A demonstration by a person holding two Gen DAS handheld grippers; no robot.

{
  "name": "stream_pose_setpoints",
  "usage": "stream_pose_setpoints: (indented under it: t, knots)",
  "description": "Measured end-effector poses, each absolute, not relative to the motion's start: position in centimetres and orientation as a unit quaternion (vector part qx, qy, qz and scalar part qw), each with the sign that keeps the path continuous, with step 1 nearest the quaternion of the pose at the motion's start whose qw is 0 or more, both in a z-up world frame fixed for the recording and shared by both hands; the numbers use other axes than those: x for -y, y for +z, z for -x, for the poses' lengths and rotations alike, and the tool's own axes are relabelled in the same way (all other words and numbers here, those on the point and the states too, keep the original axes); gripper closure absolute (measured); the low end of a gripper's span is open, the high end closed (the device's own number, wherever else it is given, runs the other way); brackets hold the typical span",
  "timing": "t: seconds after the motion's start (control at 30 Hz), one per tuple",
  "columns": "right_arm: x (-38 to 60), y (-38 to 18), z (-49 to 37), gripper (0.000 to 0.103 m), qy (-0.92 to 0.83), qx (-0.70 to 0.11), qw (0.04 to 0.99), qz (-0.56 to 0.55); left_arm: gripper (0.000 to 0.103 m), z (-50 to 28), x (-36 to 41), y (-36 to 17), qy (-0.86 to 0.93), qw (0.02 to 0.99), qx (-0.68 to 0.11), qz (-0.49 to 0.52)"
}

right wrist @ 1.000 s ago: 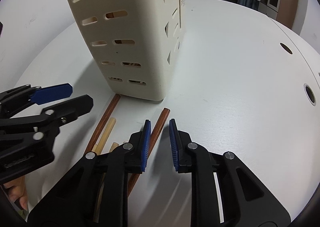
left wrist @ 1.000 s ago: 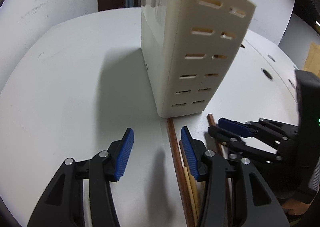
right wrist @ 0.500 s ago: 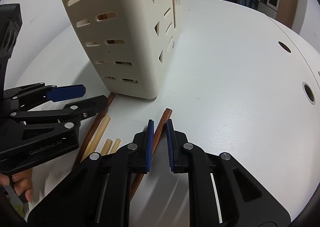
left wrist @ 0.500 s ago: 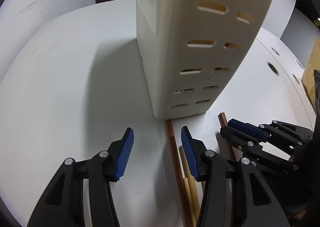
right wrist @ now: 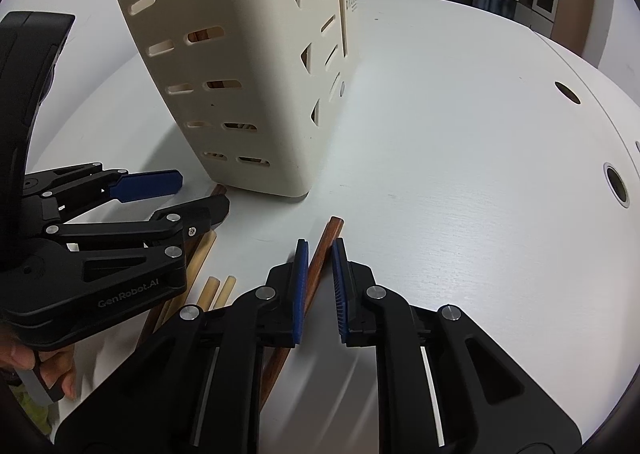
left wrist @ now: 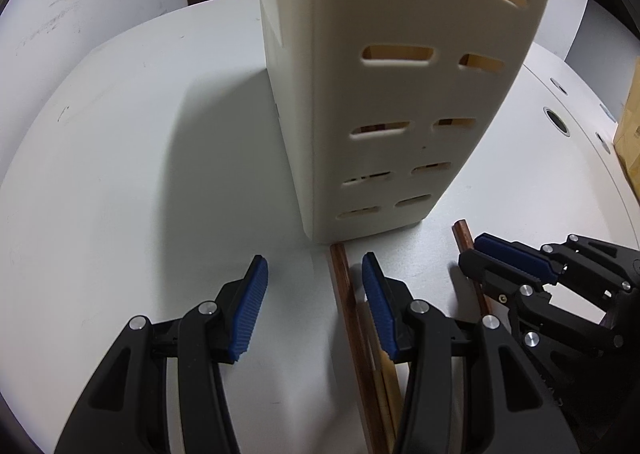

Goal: Organize utensils
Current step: 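Close left tool on a brown chopstick while right tool closes on another brown chopstick, then lift both held brown chopsticks up over the cream holder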

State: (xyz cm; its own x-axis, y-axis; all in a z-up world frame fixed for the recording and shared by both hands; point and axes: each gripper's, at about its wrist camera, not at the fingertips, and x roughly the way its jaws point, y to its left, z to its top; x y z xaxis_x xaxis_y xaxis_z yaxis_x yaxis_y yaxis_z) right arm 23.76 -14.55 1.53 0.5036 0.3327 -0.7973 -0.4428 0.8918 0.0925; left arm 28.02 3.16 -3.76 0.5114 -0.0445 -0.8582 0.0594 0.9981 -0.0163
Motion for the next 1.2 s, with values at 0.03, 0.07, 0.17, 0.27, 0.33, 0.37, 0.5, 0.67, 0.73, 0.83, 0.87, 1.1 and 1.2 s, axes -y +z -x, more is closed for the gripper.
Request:
stream_pose_setpoints:
  t: [0.03,0.07,0.17,0.27,0.33,0.37,0.5,0.67,0.73,0.83,0.87,1.1,1.2]
  knots:
    - [14.6,1.5,-23.8,0.091,0.224,-0.445,0.865,0.063,0.056,-28.1,-3.1,-3.8,-0.029,0.869,-0.493,-0.011]
    - [14.4,1.6,-23.5,0.091,0.224,-0.444,0.865,0.063,0.057,-28.1,-3.0,-3.8,-0.027,0.869,-0.493,-0.014]
    - [14.2,1.5,-23.5,0.091,0.223,-0.444,0.866,0.065,0.063,-28.2,-2.8,-3.8,-0.023,0.869,-0.494,-0.016]
    - [14.1,1.5,-23.5,0.091,0.222,-0.443,0.866,0.067,0.068,-28.2,-2.5,-3.8,-0.020,0.867,-0.497,-0.018]
    - [14.0,1.5,-23.5,0.091,0.222,-0.443,0.866,0.068,0.075,-28.3,-2.6,-3.8,-0.018,0.867,-0.498,-0.018]
    - [13.9,1.5,-23.5,0.091,0.221,-0.443,0.866,0.067,0.077,-28.3,-2.7,-3.8,-0.016,0.867,-0.497,-0.018]
    - [13.8,1.5,-23.4,0.091,0.221,-0.443,0.866,0.069,0.088,-28.6,-2.5,-4.1,-0.011,0.868,-0.496,-0.020]
    - [13.6,1.6,-23.3,0.094,0.224,-0.443,0.865,0.069,0.094,-28.6,-2.5,-4.1,-0.005,0.869,-0.493,-0.026]
    - [13.7,1.7,-23.2,0.095,0.225,-0.444,0.865,0.068,0.096,-28.4,-2.4,-4.1,-0.004,0.869,-0.494,-0.024]
    - [13.8,1.8,-23.1,0.096,0.227,-0.444,0.864,0.067,0.096,-28.2,-2.9,-3.9,-0.006,0.868,-0.496,-0.017]
    - [13.8,1.8,-23.0,0.096,0.228,-0.443,0.865,0.066,0.096,-28.1,-3.0,-3.8,-0.006,0.869,-0.494,-0.015]
    - [14.4,4.3,-21.8,0.096,0.242,-0.413,0.877,0.049,0.096,-26.7,-3.7,-0.8,-0.013,0.888,-0.459,0.010]
    - [14.9,6.7,-20.7,0.096,0.254,-0.382,0.888,0.034,0.096,-25.0,-3.9,1.5,-0.018,0.906,-0.423,0.026]
